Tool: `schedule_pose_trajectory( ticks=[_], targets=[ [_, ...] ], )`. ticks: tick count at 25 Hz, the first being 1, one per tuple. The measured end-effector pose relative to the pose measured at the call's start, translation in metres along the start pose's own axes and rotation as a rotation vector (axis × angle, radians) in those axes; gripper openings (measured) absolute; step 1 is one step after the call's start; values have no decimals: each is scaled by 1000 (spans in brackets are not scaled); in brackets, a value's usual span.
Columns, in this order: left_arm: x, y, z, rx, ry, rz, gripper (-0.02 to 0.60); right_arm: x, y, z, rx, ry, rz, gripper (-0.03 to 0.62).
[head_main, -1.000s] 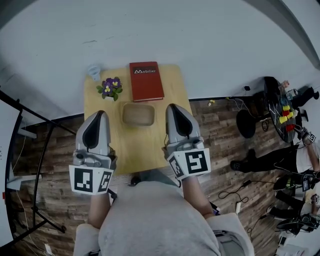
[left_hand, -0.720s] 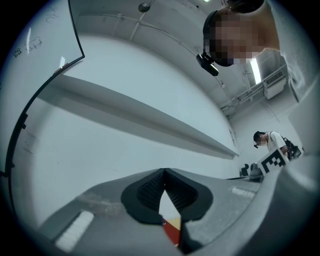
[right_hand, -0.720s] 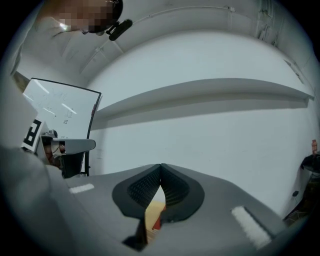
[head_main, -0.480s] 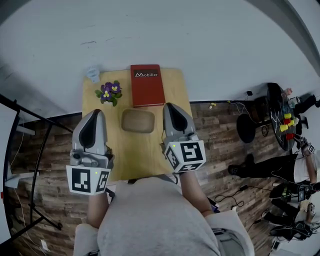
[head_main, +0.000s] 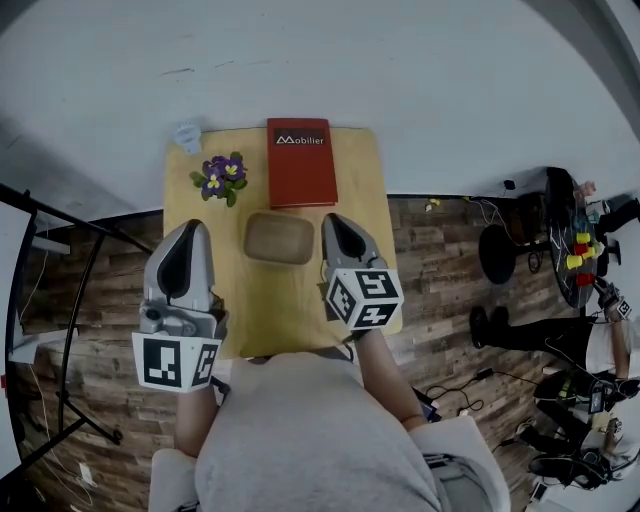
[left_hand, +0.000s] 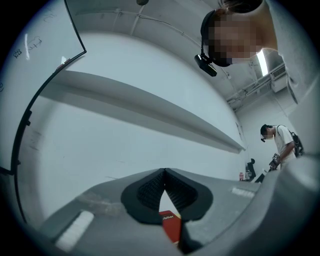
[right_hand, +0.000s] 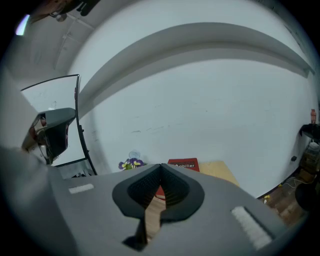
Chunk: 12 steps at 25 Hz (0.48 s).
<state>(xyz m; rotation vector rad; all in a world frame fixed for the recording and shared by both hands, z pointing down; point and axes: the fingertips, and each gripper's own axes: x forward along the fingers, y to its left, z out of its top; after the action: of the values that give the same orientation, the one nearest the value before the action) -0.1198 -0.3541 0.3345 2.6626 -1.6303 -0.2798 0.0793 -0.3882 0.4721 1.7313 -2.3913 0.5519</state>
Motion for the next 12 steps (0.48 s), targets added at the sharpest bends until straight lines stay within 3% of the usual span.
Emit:
schedule_pose_trajectory(
  ticks=[12],
  targets=[
    [3,17,-23,-14,55,40,5,26,-22,-77,145,223,-21,2]
  ],
)
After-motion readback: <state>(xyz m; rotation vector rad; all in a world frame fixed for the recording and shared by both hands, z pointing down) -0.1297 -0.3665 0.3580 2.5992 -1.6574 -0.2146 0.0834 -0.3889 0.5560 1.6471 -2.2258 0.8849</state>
